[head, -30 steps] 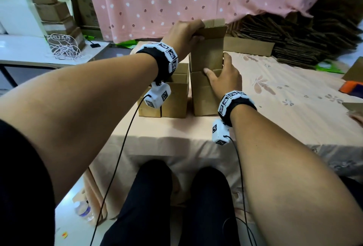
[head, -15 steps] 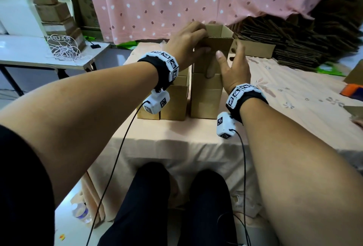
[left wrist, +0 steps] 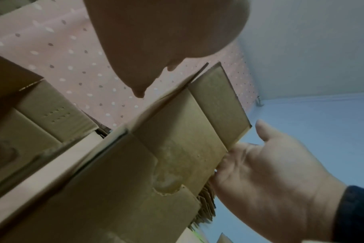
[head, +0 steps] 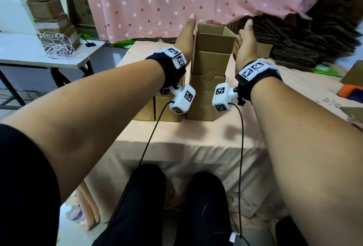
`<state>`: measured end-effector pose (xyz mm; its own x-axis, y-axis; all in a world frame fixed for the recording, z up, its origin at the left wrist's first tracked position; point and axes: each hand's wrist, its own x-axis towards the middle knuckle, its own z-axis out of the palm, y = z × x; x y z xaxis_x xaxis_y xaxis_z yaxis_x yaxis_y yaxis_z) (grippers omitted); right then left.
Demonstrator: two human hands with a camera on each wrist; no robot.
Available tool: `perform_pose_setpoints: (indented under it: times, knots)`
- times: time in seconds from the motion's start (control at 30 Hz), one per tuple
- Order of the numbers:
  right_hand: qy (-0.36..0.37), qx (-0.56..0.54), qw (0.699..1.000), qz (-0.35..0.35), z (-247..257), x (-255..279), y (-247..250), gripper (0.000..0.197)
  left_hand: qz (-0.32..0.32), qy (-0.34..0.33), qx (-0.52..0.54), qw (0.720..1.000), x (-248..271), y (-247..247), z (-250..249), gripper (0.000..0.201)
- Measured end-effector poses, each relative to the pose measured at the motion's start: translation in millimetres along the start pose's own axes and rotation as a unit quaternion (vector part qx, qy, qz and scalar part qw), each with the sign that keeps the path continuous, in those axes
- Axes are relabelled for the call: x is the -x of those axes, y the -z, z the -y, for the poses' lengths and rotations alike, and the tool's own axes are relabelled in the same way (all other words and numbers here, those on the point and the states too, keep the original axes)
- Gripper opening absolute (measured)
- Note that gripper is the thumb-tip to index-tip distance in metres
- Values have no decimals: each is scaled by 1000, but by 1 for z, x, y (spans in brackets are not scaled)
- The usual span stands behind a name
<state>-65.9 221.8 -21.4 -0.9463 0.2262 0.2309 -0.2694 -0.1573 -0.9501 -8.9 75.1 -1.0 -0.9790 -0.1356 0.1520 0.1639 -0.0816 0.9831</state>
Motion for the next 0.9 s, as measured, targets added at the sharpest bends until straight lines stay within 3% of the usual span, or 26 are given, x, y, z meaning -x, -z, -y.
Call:
perform_pose_setpoints:
  times: [0.07,0.13,0.2,0.27,0.37,0.47,0.57,0.67,0.77,0.9]
  knots:
    - [-19,-11,999,34,6,-5,-7,68,9,11,18,1000,0,-3,-1,48]
    - [-48,2,998,44,-8,-37,-8,89,19,24,14,999,11,-5,-9,52]
    - [-53,-1,998,43,-46,-96,1,106,-10,32,26,999,-4,-4,-3,55]
    - [-70,3,996,53,-57,-112,-3,108,-19,46,27,998,-19,-4,2,47]
    - [-58,-7,997,47,-52,-102,-11,91,-32,52,27,998,-32,-5,10,40]
    - [-76,2,997,31,-25,-52,-19,87,-17,46,47,998,-40,-6,19,35]
    - [-68,25,997,31,-16,-22,-22,34,2,52,68,996,-43,-8,31,33]
    - [-44,7,999,30,-27,-29,-20,18,23,32,75,996,-45,-10,36,29]
    - [-39,1,999,13,-35,-35,-19,27,23,16,60,998,-50,-10,40,28]
    - [-54,10,998,7,-54,-54,-14,77,29,3,56,998,-55,-10,46,28]
